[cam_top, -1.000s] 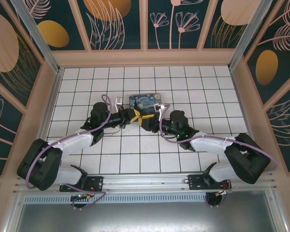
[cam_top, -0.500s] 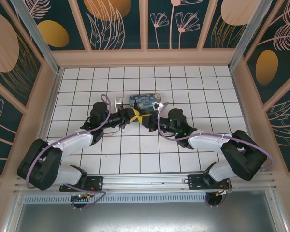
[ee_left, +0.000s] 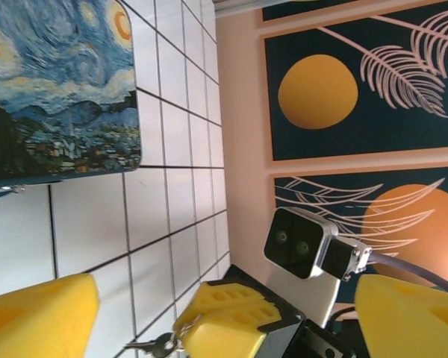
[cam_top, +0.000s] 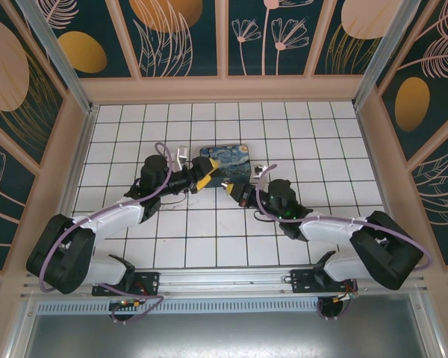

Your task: Unlock a padlock with a key

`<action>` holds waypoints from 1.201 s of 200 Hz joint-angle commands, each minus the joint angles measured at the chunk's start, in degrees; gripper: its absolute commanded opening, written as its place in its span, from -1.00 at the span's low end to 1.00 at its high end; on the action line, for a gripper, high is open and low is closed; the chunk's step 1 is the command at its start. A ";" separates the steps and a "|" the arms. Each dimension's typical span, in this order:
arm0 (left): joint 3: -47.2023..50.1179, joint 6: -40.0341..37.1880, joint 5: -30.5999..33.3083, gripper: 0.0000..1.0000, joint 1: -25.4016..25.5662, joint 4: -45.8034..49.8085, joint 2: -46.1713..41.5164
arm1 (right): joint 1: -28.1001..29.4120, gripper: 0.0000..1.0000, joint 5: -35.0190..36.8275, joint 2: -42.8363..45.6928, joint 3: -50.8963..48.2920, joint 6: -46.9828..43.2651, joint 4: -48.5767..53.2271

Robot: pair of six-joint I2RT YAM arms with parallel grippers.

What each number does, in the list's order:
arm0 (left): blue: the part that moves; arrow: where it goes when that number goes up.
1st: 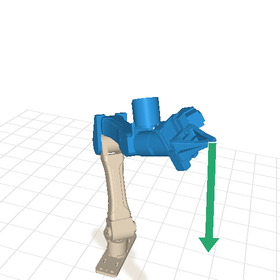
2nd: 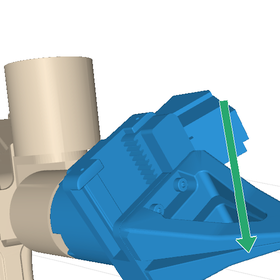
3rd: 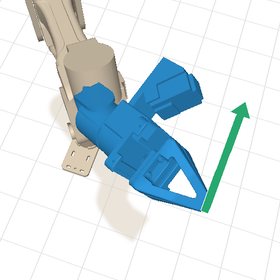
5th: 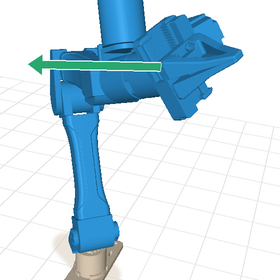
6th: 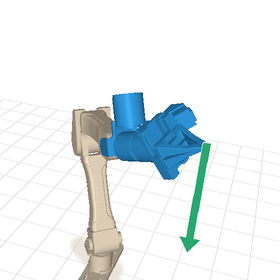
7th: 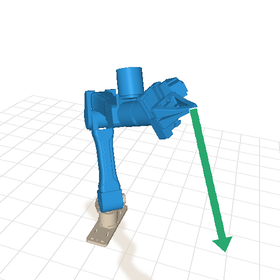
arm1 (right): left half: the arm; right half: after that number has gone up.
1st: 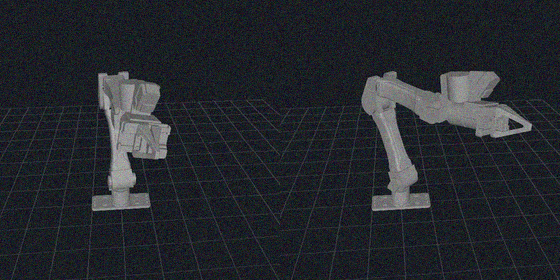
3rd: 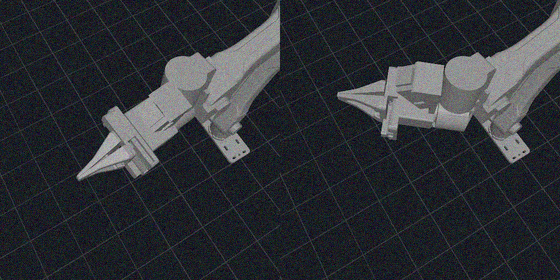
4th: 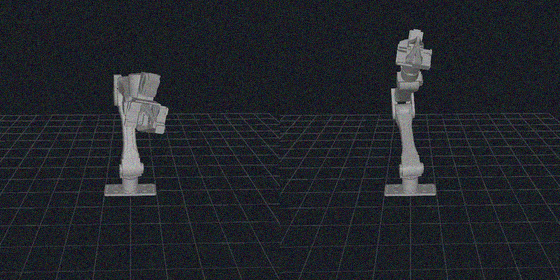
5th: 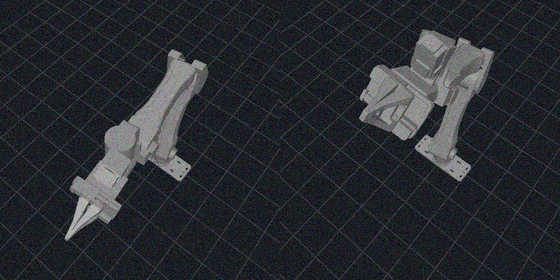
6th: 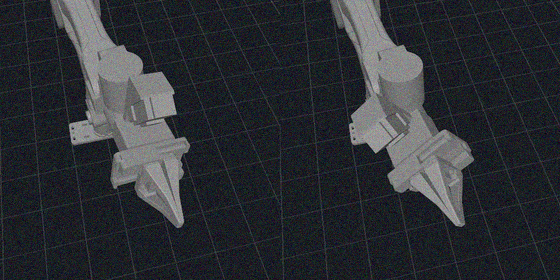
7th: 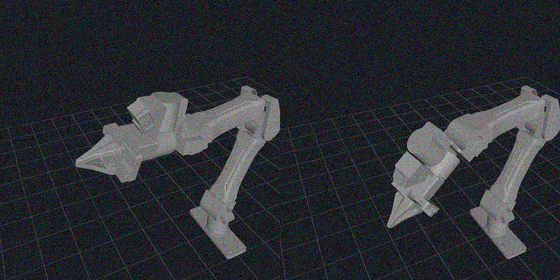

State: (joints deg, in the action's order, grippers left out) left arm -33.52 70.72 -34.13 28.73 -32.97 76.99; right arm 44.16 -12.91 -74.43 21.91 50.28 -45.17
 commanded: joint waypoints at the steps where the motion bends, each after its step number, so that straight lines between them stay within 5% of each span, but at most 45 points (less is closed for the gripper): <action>1: -0.81 -5.30 2.61 0.87 -0.08 4.04 -1.87 | -0.44 -1.00 5.28 3.32 -1.36 6.75 -0.74; 50: 1.62 -15.03 7.04 0.97 -0.08 9.91 -2.33 | -0.86 -1.00 11.87 7.41 -0.76 10.82 7.80; 91: 3.82 -19.12 9.47 0.97 -0.10 8.78 -0.77 | -3.24 -1.00 10.71 8.98 0.50 13.09 11.84; 154: 6.17 -9.68 5.84 0.79 0.79 -4.53 -0.20 | -3.00 -1.00 6.17 7.53 -2.01 21.21 3.42; 197: 5.82 -0.74 3.83 0.46 1.54 -16.86 2.78 | 2.20 -1.00 9.72 5.05 -0.37 23.63 -0.80; 240: 4.61 1.18 3.98 0.16 2.63 -18.53 3.43 | 4.56 -1.00 9.51 -1.56 2.38 24.92 -6.70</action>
State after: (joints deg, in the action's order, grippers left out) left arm -27.59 69.63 -29.36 30.72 -46.50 80.18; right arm 47.66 -4.29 -72.95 21.65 73.52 -44.88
